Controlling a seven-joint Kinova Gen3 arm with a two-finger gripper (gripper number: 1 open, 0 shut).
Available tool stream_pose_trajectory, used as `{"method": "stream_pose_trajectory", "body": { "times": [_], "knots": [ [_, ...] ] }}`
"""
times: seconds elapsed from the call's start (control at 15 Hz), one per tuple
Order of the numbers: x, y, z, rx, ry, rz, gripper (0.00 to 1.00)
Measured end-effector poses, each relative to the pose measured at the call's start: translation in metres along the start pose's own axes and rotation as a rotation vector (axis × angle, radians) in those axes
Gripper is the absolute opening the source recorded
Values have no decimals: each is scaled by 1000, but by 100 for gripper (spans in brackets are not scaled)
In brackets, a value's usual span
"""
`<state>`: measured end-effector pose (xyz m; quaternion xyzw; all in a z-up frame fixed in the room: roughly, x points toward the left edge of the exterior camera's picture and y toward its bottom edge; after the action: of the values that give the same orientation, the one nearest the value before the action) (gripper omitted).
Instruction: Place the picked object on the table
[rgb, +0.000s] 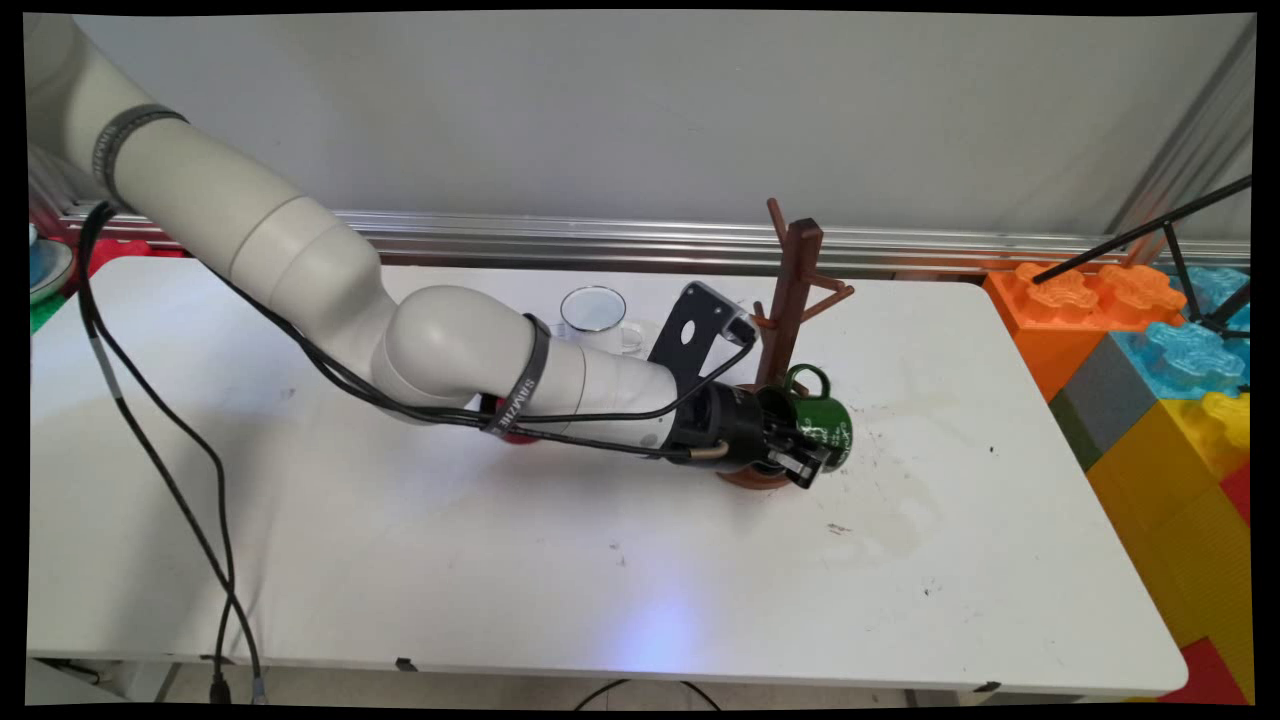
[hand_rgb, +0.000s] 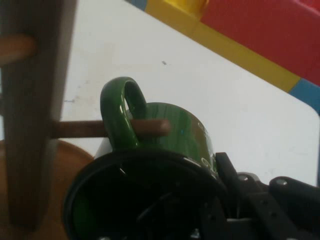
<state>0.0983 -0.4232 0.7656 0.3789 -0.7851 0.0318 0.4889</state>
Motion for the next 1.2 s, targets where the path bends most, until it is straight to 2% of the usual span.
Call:
{"method": "stream_pose_trajectory", "body": {
  "times": [0.33,0.67,1.2],
  "knots": [
    [7,16,-12,-46,3,33,0],
    [12,26,-28,-75,-8,71,0],
    [26,26,-81,-94,-96,157,0]
  ]
}}
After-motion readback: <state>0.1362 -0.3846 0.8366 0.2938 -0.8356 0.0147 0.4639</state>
